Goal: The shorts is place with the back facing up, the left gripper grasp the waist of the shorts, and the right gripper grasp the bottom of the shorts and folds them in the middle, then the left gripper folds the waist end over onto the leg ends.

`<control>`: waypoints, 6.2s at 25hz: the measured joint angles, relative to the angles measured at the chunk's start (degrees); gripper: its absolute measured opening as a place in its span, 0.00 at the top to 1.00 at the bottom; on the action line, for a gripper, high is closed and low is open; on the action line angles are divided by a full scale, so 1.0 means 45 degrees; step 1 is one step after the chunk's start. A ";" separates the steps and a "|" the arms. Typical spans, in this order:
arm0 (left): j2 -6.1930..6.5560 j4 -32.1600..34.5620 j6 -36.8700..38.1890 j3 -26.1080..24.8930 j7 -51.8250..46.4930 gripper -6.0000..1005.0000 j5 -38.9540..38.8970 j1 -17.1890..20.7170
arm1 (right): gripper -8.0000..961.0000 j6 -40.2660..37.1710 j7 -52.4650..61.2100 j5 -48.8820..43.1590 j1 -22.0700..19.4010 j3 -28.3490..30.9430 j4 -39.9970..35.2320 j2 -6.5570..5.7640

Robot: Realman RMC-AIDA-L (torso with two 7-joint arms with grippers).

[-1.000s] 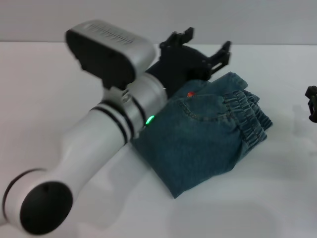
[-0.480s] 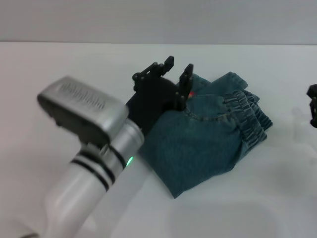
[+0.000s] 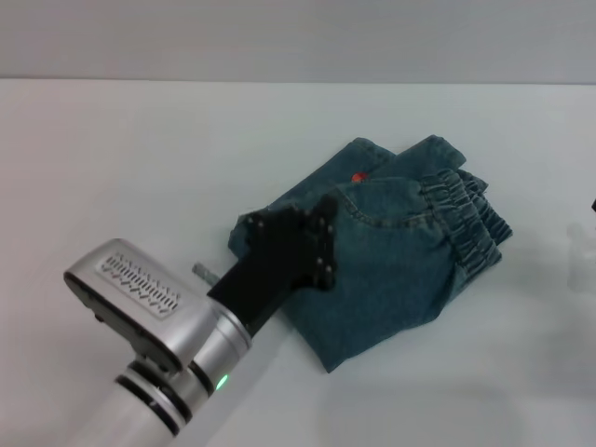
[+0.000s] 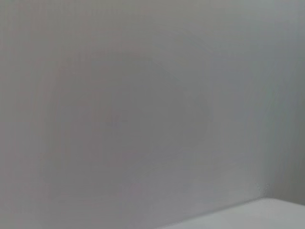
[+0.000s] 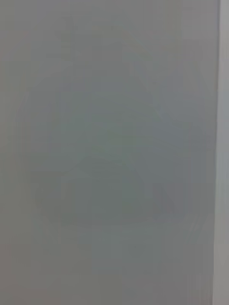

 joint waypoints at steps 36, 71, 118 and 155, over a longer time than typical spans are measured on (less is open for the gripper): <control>0.0016 0.4199 -0.1540 0.1648 -0.5375 0.97 0.0069 -0.2730 | 0.99 0.0635 0.0319 0.0638 -0.0008 -0.0165 -0.0571 0.0030; 0.0214 0.3911 -0.1672 0.0245 -0.7426 0.94 0.2032 -0.1948 | 0.99 0.0701 0.0319 0.1568 0.0765 -0.1154 -0.1167 -0.0018; 0.0599 0.3270 -0.2409 -0.0741 -0.9410 0.89 0.4493 -0.2544 | 0.99 0.1052 0.0476 0.1676 0.0390 -0.1302 -0.1190 0.0004; 0.0018 0.5120 0.1680 -0.7541 -0.2292 0.84 0.3180 -0.1090 | 0.84 0.2718 -0.4231 0.7882 0.0810 -0.1031 -0.4422 0.0015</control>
